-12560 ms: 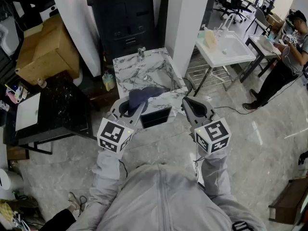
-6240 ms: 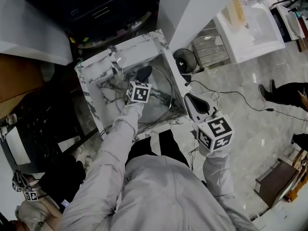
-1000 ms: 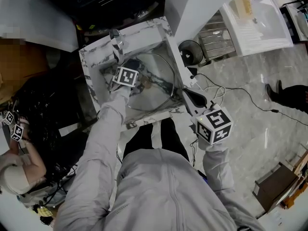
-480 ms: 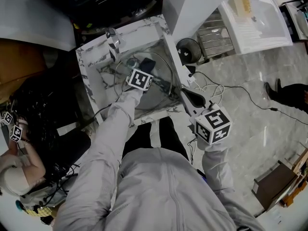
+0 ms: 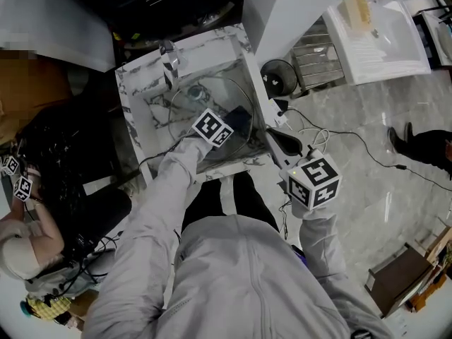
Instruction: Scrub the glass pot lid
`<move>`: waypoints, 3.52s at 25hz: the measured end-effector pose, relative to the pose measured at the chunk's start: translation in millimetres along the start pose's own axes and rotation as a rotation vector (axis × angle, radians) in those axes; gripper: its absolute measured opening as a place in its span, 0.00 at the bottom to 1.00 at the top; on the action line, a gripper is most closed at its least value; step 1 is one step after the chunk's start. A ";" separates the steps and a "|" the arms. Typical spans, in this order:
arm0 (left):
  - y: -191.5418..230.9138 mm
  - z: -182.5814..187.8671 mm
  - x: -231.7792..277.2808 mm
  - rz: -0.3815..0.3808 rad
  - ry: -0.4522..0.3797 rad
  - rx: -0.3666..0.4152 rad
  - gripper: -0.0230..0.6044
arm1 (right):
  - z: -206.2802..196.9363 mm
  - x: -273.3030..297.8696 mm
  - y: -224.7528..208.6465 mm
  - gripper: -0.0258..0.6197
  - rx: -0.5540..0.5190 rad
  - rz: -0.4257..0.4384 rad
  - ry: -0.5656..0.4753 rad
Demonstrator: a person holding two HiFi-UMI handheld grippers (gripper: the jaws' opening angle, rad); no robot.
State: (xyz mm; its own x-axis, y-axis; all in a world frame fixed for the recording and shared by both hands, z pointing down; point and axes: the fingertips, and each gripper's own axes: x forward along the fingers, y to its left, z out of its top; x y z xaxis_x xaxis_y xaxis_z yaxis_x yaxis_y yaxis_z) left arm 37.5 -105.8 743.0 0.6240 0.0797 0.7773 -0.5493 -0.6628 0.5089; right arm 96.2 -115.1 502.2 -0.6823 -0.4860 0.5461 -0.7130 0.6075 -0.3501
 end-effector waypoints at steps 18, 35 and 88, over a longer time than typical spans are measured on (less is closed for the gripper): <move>-50.0 -21.7 -49.4 -0.142 0.038 0.189 0.16 | 44.9 -2.8 15.1 0.09 -0.116 0.006 -0.007; -64.4 76.5 -290.9 0.370 -0.584 0.389 0.16 | 138.7 -15.5 59.2 0.09 -0.301 -0.068 -0.229; -121.9 121.0 -495.0 0.783 -1.026 0.499 0.16 | 232.6 -44.1 113.7 0.08 -0.627 -0.138 -0.410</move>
State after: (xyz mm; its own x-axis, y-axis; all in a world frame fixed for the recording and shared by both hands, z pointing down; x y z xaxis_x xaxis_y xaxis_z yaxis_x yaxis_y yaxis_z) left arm -137.2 -154.6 251.4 0.4936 -0.8671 0.0679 -0.8237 -0.4911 -0.2833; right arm 7.7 -170.7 261.4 -0.6860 -0.7038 0.1847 -0.6547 0.7078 0.2654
